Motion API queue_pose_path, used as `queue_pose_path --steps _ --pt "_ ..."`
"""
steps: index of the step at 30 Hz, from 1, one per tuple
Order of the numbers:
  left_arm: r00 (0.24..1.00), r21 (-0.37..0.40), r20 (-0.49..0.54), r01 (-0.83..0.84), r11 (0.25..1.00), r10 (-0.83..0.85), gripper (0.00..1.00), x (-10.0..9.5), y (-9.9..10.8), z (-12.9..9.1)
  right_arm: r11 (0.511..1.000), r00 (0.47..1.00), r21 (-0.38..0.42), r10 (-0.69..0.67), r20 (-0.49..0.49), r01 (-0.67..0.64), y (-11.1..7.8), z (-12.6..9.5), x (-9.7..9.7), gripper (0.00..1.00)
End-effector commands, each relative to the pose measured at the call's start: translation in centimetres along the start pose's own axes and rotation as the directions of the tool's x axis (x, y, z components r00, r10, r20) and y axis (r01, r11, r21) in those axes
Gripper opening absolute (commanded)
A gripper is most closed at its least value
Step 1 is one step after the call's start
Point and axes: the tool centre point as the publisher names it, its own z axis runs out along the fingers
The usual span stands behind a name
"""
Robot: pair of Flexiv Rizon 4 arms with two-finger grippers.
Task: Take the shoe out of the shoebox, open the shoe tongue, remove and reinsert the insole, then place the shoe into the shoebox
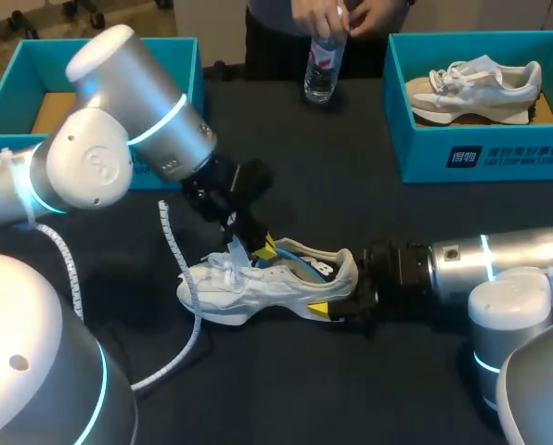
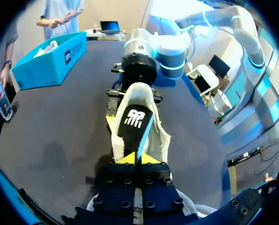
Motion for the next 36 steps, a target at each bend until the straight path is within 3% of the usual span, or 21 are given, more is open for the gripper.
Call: queue_pose_path --steps 1,5,15,25,30,32,36 --pt "1.0 0.056 0.019 0.007 0.998 -0.008 0.0 0.6 0.4 -0.4 1.0 1.0 0.007 0.0 0.0 0.0 -0.2 0.1 0.2 0.0" --pt "1.0 0.047 0.02 -0.007 0.999 0.007 0.0 0.8 -0.2 0.2 1.0 1.0 0.007 0.0 0.0 0.0 -0.2 0.1 0.2 0.0" --pt "0.989 0.025 0.131 -0.068 0.997 0.064 0.0 1.5 -3.0 1.4 1.0 1.0 0.007 0.0 0.0 0.0 -0.2 0.1 0.2 0.0" --pt "0.985 0.027 0.163 -0.07 0.997 0.065 0.0 1.5 -3.1 1.2 1.0 1.0 0.007 0.0 0.0 0.0 -0.2 0.1 0.2 0.0" --pt "0.974 -0.01 0.2 -0.111 0.994 0.11 0.36 1.6 -3.1 0.9 1.0 1.0 0.007 0.0 0.0 0.0 -0.2 0.1 0.2 0.0" --pt "0.967 -0.027 0.216 -0.13 0.991 0.132 0.44 1.8 -3.2 0.7 1.0 1.0 0.007 0.0 0.0 0.0 -0.2 0.1 0.2 0.0" --pt "0.949 -0.061 0.257 -0.171 0.983 0.181 0.48 2.3 -3.5 0.4 1.0 1.0 0.007 0.0 0.0 0.0 -0.2 0.1 0.2 0.0"
